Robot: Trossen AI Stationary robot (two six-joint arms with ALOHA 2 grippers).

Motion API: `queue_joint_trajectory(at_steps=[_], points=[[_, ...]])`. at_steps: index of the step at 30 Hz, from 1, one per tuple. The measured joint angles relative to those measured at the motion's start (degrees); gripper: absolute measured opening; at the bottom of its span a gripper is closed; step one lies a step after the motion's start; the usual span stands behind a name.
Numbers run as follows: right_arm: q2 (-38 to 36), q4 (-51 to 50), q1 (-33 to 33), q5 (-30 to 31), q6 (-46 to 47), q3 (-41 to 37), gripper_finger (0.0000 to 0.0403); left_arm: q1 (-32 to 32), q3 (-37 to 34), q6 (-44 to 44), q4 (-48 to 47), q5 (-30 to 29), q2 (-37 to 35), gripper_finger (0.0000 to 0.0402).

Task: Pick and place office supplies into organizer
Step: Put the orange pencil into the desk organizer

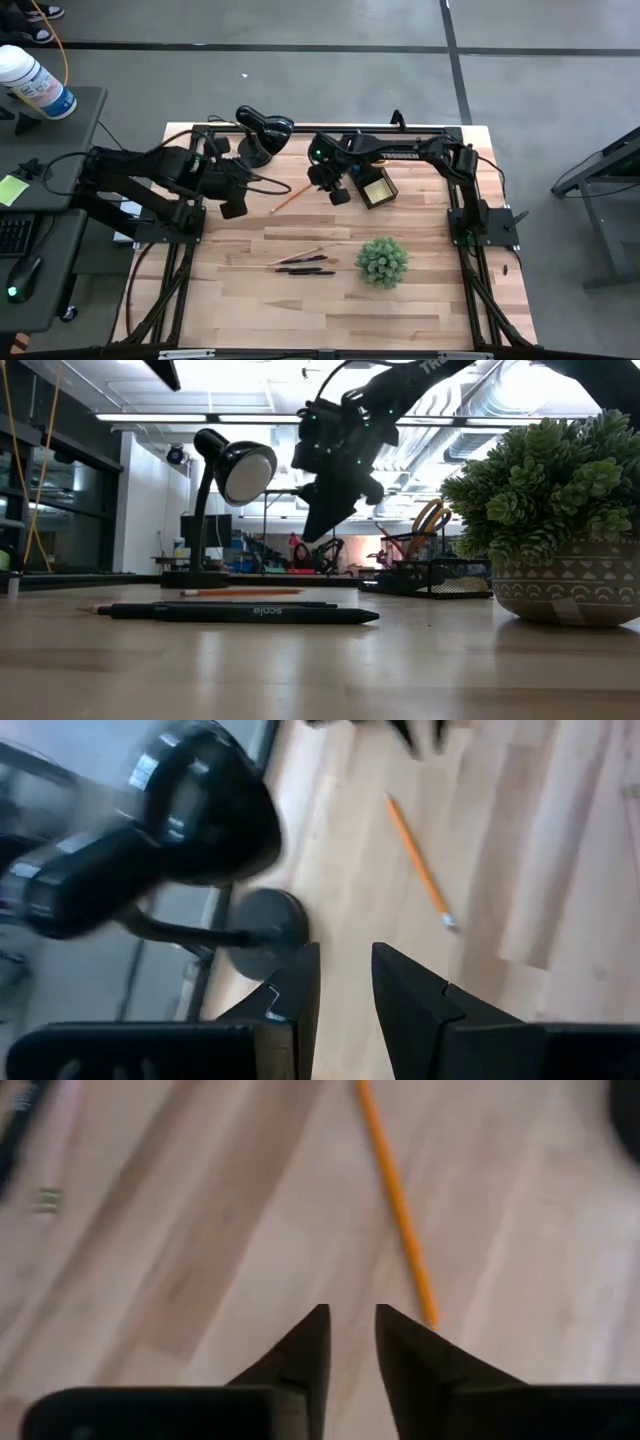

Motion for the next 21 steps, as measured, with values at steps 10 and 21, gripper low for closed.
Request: queue_joint_trajectory(at_steps=[10, 21], points=[[-0.22, -3.78, 0.13, 1.14, 6.17, 7.83, 0.0128, -6.71, -20.01, -22.98, 11.01, -4.50, -0.60, 0.0083], [-0.39, -19.25, 0.09, -2.73, 6.04, 19.61, 0.0128, -18.45, -47.26, -59.47, 25.11, -19.58, -13.43, 0.0083]])
